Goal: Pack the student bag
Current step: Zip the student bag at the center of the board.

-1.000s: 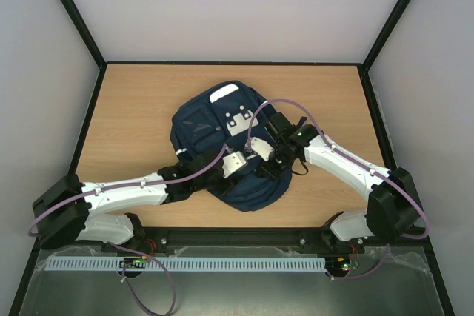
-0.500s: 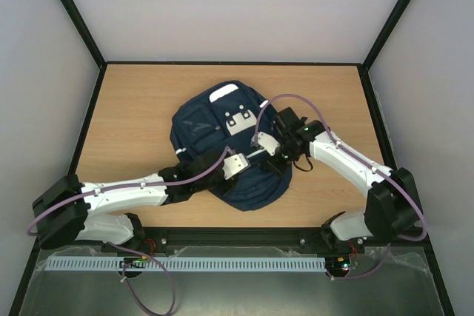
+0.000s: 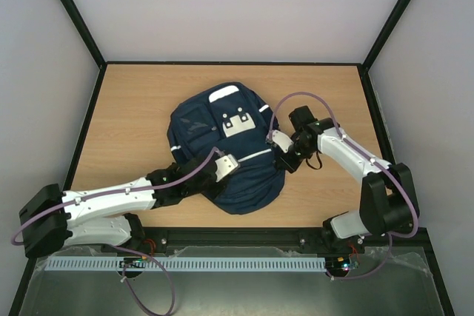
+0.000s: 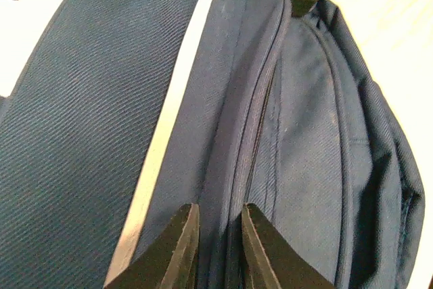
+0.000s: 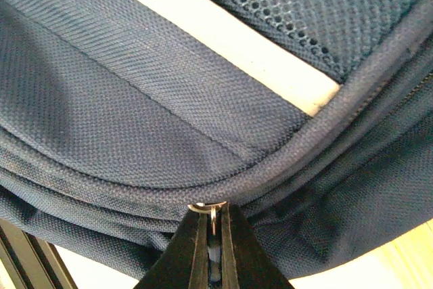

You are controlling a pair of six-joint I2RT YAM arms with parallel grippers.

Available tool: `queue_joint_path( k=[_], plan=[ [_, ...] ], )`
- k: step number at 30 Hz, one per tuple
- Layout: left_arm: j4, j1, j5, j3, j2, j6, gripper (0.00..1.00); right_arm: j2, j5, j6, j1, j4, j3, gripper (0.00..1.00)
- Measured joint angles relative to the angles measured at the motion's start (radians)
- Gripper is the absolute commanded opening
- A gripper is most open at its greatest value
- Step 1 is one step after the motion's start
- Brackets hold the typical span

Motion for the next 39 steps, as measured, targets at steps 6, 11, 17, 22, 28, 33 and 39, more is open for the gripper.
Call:
queue_joint_path(
  k=[6,11,17,22,28,33,39],
  plan=[
    [-0.050,-0.007,-0.021,-0.006,-0.052,-0.011,0.58,-0.027,0.057,0.032,0.122,0.002,-0.003,0.01],
    [-0.007,-0.028,0.011,0.018,0.005,0.030,0.57,-0.028,0.058,0.087,0.257,-0.005,0.011,0.01],
    [0.072,-0.039,0.026,0.047,0.122,0.069,0.37,-0.028,0.021,0.137,0.321,-0.027,0.075,0.01],
    [0.113,-0.040,-0.002,0.048,0.155,0.097,0.11,-0.028,0.021,0.146,0.323,-0.034,0.074,0.01],
    [0.113,-0.041,-0.006,0.048,0.153,0.115,0.05,-0.025,0.009,0.124,0.303,-0.026,0.051,0.01],
    [0.107,-0.041,-0.006,0.027,0.117,0.116,0.04,0.008,-0.049,0.073,0.211,-0.030,0.048,0.01],
    [0.074,-0.047,0.021,0.010,0.073,0.129,0.03,0.076,-0.050,0.035,0.140,-0.032,0.094,0.01]
  ],
)
